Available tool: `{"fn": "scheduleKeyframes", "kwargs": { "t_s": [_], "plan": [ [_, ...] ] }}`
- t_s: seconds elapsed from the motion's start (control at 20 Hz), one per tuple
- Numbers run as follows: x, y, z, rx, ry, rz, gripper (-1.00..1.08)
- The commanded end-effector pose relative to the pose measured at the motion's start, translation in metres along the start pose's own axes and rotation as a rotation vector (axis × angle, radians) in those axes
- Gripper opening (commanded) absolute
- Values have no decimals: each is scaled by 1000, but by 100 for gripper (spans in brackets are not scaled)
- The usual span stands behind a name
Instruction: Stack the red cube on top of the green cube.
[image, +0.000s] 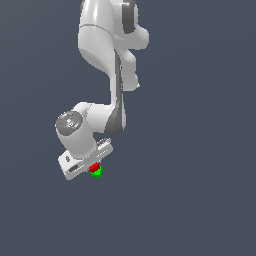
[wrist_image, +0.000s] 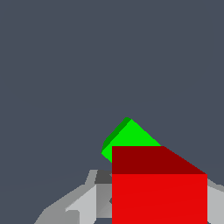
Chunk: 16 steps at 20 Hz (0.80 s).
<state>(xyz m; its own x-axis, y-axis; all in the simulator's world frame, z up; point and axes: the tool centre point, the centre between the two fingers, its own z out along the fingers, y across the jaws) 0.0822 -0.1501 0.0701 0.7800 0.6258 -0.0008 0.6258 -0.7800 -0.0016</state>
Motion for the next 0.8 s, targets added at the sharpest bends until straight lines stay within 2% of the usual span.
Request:
{"fn": "scheduleKeyframes", "kwargs": {
  "t_s": [0.0, 0.25, 0.3, 0.75],
  "plan": [
    [7, -1, 6, -2, 1, 1, -100],
    [12, -1, 9, -2, 1, 1, -100],
    [12, -1, 9, -2, 1, 1, 100],
    [12, -1, 9, -2, 1, 1, 100]
  ]
}}
